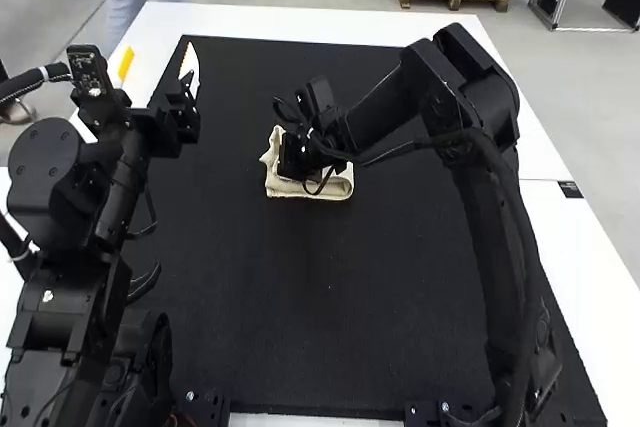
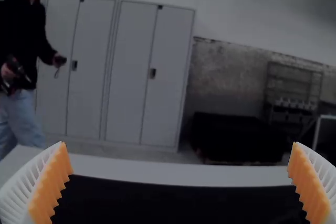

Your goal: Fold the towel.

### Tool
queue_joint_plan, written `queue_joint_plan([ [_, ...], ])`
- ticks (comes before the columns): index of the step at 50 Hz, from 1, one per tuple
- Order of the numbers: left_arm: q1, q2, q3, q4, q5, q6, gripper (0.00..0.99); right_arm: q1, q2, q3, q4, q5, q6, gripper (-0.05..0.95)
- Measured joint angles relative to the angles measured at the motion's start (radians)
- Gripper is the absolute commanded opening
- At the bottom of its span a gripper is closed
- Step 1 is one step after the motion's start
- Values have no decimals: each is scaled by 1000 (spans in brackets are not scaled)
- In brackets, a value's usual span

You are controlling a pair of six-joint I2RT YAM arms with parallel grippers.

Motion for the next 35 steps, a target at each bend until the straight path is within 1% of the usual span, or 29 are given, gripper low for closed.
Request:
queue_joint_plan([
  [24,0,0,0,-4,0,0,967,19,47,85,-16,0,-8,-3],
  [35,0,0,0,-6,0,0,967,35,72,91,-26,0,-11,-3],
])
